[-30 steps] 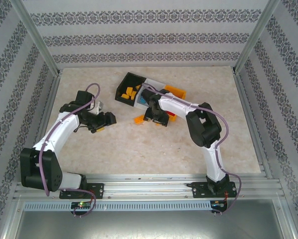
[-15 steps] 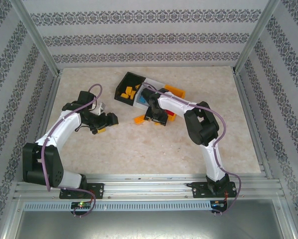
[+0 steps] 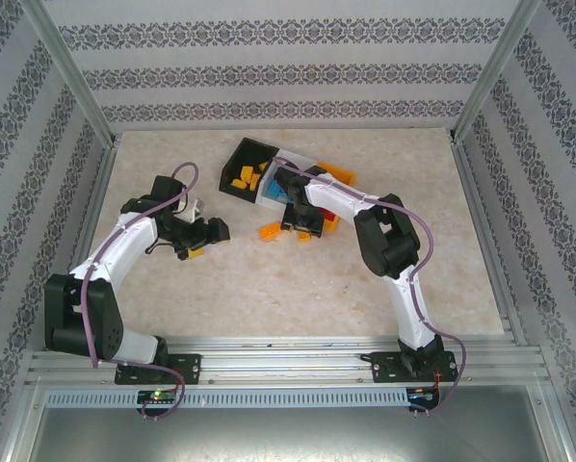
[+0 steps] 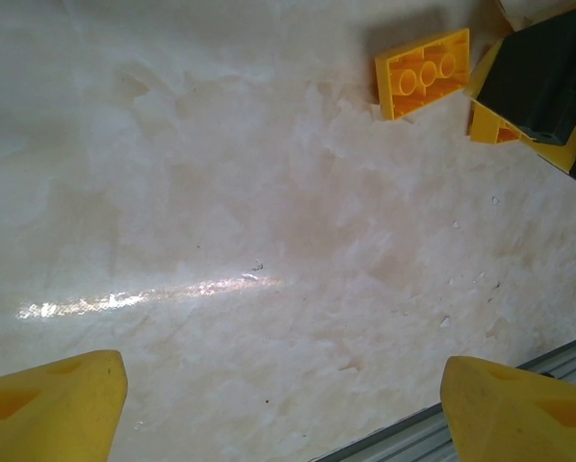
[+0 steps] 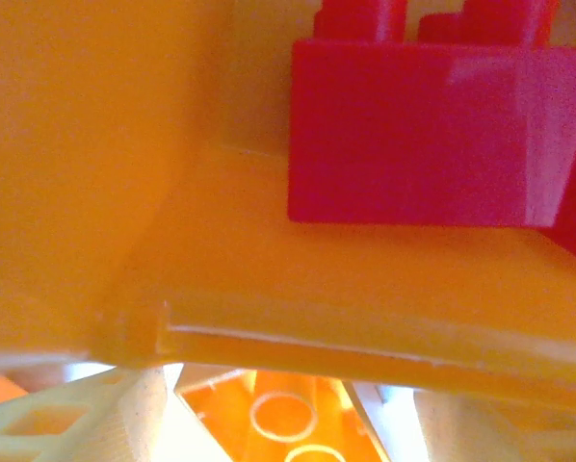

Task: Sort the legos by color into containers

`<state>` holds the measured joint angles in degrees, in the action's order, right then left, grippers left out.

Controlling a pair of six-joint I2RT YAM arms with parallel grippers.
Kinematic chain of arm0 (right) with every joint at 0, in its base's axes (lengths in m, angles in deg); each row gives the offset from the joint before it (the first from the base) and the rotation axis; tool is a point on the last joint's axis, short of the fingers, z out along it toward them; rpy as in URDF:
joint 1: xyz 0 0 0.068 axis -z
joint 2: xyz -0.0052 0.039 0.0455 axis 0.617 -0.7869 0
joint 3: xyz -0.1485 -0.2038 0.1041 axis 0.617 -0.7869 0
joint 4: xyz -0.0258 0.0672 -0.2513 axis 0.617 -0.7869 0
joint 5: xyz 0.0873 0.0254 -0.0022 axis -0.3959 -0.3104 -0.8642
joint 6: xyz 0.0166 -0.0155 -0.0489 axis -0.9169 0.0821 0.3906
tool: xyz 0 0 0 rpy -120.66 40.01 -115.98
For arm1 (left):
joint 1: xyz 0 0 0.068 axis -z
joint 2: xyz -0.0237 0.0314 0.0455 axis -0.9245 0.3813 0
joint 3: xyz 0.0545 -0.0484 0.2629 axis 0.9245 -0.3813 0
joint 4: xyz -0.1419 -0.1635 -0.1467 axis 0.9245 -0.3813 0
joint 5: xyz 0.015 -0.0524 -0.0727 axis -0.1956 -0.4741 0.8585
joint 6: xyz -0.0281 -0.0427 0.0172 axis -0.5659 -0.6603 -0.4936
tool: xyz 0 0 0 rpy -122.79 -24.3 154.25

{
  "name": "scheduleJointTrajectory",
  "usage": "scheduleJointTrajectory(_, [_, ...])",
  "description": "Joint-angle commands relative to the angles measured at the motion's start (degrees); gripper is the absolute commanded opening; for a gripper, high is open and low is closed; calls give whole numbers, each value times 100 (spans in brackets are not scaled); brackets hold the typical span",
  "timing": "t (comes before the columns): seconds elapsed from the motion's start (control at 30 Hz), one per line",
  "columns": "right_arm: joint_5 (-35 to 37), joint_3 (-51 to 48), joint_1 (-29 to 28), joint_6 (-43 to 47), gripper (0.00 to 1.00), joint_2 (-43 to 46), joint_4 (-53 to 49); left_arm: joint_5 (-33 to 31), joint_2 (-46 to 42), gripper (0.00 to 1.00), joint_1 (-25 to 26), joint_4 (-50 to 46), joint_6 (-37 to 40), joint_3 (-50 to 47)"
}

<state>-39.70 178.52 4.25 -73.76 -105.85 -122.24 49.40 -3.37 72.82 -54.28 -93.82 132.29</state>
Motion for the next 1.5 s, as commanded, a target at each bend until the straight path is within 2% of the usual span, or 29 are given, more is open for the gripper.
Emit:
scheduleJointTrajectory(0.0, [-45, 141, -6, 295, 53, -193, -16, -35, 57, 86, 33, -23, 114, 156])
scheduleJointTrajectory(0.13, [-60, 222, -7, 373, 40, -151, -119, -24, 110, 88, 39, -5, 92, 183])
scheduleJointTrajectory(0.27, [-108, 164, -68, 334, 35, 130, -159, -14, 160, 90, 39, 4, 102, 205])
scheduleJointTrajectory(0.33, [-195, 109, -103, 267, 34, 315, -113, -8, 169, 92, 33, 11, 109, 207])
scheduleJointTrajectory(0.43, [-524, 28, -157, 59, 34, 635, 137, -5, 196, 100, 35, 30, 115, 196])
scheduleJointTrajectory(0.67, [-1541, -149, 13, -776, 34, 963, 1842, 10, 238, 100, 39, 49, 131, 182])
scheduleJointTrajectory(0.83, [-1949, 760, 153, -1040, 34, 337, 2397, -5, 203, 100, 43, 21, 184, 154])
scheduleJointTrajectory(0.97, [-2009, 1875, 219, -1119, 34, -376, 2408, -33, 211, 100, 37, 48, 196, 93])
scheduleJointTrajectory(1.07, [-1977, 2835, 278, -1136, 39, -958, 2220, -25, 280, 100, 39, 23, 212, 137])
scheduleJointTrajectory(1.2, [-1919, 3883, 384, -1180, 58, -1617, 1968, -10, 409, 100, 37, -18, 248, 212])
scheduleJointTrajectory(1.33, [-1849, 4098, 439, -1224, 70, -1685, 2064, -11, 416, 100, 39, -28, 261, 220])
scheduleJointTrajectory(1.47, [-1836, 3925, 478, -998, 73, -1439, 1844, -31, 413, 100, 39, -29, 253, 225])
